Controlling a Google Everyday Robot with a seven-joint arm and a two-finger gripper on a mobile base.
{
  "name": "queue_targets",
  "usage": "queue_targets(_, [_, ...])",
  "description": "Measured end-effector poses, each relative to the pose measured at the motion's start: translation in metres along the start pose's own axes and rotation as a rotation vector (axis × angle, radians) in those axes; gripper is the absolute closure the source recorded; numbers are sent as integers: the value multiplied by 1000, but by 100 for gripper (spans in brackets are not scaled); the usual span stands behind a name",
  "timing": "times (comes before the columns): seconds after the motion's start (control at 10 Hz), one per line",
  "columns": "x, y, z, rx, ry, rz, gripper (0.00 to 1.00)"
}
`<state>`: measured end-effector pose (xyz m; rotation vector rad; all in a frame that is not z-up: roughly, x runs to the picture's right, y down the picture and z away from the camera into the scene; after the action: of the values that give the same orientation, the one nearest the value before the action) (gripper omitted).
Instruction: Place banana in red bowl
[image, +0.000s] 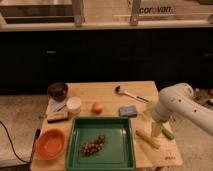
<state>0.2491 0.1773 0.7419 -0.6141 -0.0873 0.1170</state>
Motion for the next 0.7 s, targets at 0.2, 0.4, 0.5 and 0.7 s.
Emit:
queue_targets(0.2, [1, 4, 6, -7, -16, 6, 20])
queue_targets(0.4, [4, 9, 21, -13, -41, 20, 20])
queue_targets(0.5, [4, 10, 26, -15, -52, 24, 20])
queue_targets(0.7, [5, 13, 32, -19, -78, 40, 20])
